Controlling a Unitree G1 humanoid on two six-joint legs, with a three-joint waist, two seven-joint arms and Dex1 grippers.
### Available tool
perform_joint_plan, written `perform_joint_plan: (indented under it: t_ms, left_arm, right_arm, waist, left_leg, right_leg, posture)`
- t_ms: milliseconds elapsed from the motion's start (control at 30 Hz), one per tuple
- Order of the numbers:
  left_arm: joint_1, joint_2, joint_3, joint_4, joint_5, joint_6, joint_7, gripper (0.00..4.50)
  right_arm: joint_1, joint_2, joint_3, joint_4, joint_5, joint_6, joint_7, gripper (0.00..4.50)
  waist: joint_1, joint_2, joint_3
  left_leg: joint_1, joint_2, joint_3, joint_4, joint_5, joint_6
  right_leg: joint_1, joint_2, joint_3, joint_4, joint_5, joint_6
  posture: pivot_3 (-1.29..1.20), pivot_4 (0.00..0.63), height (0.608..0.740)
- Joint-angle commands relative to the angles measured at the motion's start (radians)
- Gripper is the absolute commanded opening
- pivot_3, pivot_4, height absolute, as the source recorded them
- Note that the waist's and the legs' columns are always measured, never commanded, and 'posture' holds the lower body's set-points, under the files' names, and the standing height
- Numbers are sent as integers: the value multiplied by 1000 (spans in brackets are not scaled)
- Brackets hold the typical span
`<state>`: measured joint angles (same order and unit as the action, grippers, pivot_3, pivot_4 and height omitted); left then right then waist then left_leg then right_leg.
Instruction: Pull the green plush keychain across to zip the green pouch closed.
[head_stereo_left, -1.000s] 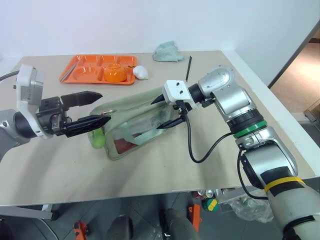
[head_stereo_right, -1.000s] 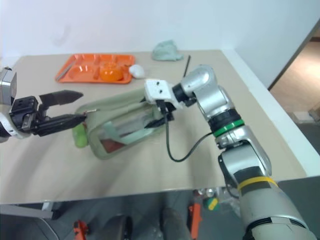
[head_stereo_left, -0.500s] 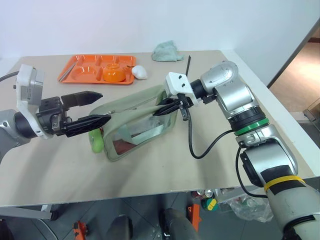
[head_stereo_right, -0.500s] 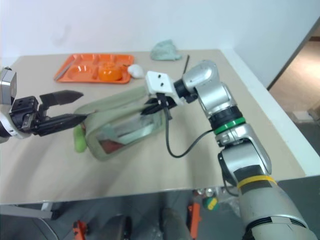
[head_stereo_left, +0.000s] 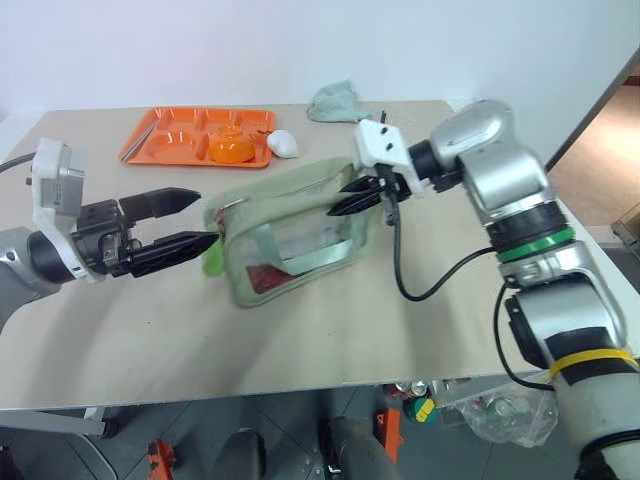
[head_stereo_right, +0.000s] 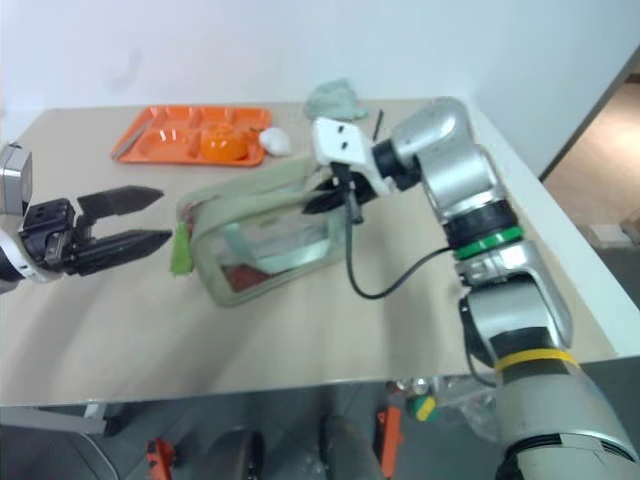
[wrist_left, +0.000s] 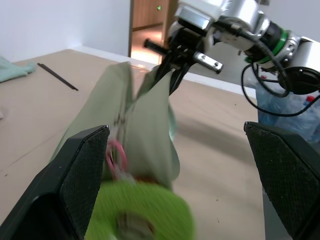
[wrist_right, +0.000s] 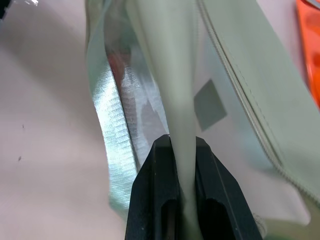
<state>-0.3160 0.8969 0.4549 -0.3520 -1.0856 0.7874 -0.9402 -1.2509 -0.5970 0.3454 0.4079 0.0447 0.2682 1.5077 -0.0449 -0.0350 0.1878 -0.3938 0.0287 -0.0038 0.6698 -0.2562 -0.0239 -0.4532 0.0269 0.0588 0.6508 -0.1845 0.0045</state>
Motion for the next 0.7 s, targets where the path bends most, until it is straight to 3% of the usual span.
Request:
perform_joint_plan:
  t_ms: [33, 300, 700]
  left_arm:
    - [18, -7, 41, -39, -27, -14, 15, 4500]
    - [34, -15, 40, -41, -35, -18, 29, 4500]
    - [51, -10, 44, -53, -55, -8, 44, 4500]
  right_arm:
    - [14, -50, -42, -134, 2, 45, -19, 145]
    - [62, -132, -39, -369, -13, 335, -108, 145]
    - [128, -70, -47, -540, 73, 677, -272, 145]
  waist:
    - [-1, 0, 0]
    - [-3, 0, 0]
    - [-5, 0, 0]
  left_leg:
    - [0, 0, 0, 0, 0, 0]
    - [0, 1, 0, 0, 0, 0]
    - [1, 1, 2, -1, 0, 0]
  right_leg:
    - [0, 0, 0, 0, 0, 0]
    - [-2, 2, 1, 2, 0, -2]
    - [-3, 3, 2, 2, -1, -2]
  posture:
    - [0, 150, 740]
    - [0, 150, 740]
    - [0, 150, 740]
